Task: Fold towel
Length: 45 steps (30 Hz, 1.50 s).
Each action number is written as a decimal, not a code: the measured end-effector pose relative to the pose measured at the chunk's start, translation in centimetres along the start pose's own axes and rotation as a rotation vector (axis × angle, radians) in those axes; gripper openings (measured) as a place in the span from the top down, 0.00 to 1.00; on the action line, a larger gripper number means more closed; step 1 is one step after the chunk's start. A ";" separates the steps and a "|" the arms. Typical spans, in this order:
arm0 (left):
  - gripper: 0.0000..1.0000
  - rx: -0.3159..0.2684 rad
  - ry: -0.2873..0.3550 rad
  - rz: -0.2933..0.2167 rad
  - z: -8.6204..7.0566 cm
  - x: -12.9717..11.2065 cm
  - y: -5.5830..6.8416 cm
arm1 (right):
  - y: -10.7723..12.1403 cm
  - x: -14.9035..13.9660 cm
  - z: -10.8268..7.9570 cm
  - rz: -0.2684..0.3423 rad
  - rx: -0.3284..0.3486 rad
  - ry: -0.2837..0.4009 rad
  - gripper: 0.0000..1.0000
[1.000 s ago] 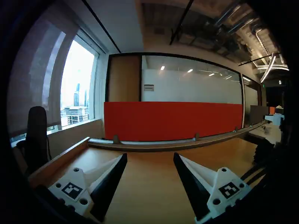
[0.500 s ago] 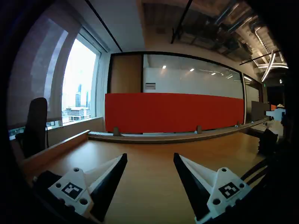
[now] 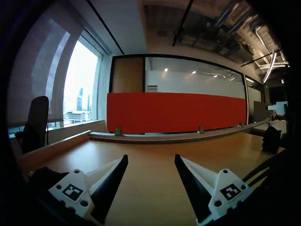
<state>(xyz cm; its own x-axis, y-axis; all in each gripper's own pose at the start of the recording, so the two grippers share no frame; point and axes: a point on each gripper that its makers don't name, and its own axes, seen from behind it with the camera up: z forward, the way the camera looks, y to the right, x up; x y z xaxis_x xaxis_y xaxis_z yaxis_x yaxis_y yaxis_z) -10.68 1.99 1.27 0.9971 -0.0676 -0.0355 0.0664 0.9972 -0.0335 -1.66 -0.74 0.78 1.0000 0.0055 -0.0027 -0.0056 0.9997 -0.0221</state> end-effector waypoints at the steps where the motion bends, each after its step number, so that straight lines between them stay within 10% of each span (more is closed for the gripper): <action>1: 0.08 0.001 0.001 0.001 0.0 -0.2 0.0 | 0.1 0.1 0.0 -0.001 -0.003 0.003 0.03; 45: 0.08 0.023 -0.009 0.011 -0.6 -3.1 -0.6 | 1.4 0.8 0.4 -0.021 -0.028 0.042 0.03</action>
<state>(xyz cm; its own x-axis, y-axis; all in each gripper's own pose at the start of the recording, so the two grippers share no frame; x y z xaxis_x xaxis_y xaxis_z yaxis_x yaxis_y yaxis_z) -13.80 1.56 0.83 0.9981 -0.0564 -0.0266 0.0562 0.9984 -0.0100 -0.87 0.72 1.15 0.9989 -0.0171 -0.0440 0.0149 0.9986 -0.0502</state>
